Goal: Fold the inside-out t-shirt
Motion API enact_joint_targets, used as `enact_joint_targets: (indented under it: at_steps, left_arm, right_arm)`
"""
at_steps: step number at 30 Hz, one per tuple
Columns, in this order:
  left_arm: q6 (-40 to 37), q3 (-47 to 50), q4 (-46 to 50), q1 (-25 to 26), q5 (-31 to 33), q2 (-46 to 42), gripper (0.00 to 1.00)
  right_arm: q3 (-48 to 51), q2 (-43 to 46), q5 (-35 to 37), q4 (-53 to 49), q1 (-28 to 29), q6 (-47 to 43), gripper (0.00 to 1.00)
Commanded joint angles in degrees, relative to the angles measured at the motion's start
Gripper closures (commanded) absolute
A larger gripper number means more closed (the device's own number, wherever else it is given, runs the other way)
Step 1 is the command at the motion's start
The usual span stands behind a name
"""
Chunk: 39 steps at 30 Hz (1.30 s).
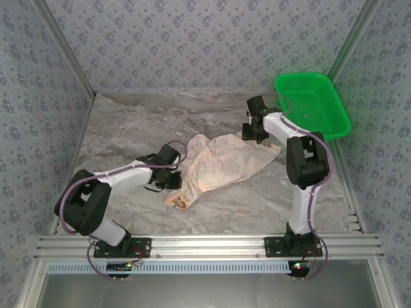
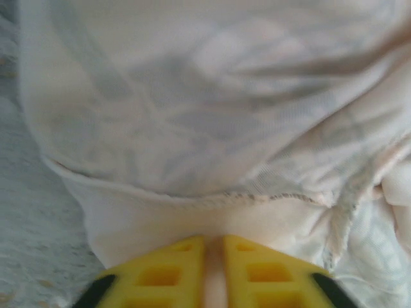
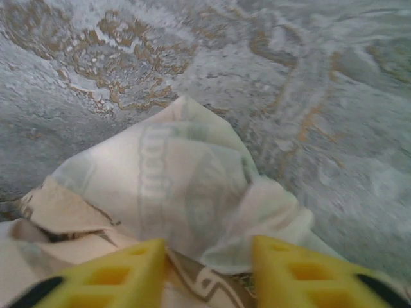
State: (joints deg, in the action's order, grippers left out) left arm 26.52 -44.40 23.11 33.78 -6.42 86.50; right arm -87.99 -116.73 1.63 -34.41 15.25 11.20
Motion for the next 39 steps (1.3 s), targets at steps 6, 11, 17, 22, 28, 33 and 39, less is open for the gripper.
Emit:
enact_joint_targets:
  at_steps: [6,11,17,22,28,33,39]
  left_arm:
    - [-9.02,-8.92,6.3,-13.38,-4.34,-9.24,1.0]
    - [-13.84,-24.38,12.18,-23.71,-10.33,-9.99,1.0]
    - [-11.16,-30.49,12.17,-20.83,-17.6,-9.14,0.33]
    - [-9.2,-16.09,3.47,-5.8,-11.65,-9.1,0.19]
    - [-3.97,-8.17,-3.79,4.79,-7.88,-2.44,0.21]
    - [-4.77,-9.12,-5.77,10.73,-7.28,2.51,0.21]
    - [-2.39,-8.57,-3.1,12.76,-5.28,6.88,0.25]
  right_arm:
    - [-4.14,7.47,-1.25,2.13,-0.7,0.72,1.0]
    - [-10.67,15.37,-5.2,3.46,-0.85,1.89,1.0]
    - [-14.95,25.62,-5.28,3.04,0.73,3.33,1.0]
    - [-6.38,29.59,6.8,-8.07,-2.47,12.06,0.89]
    - [10.22,29.69,5.48,-11.3,-6.63,16.77,0.77]
    - [12.23,29.96,5.03,-12.48,-4.67,14.97,0.64]
    - [10.5,23.74,-8.4,-10.44,2.42,9.44,0.49]
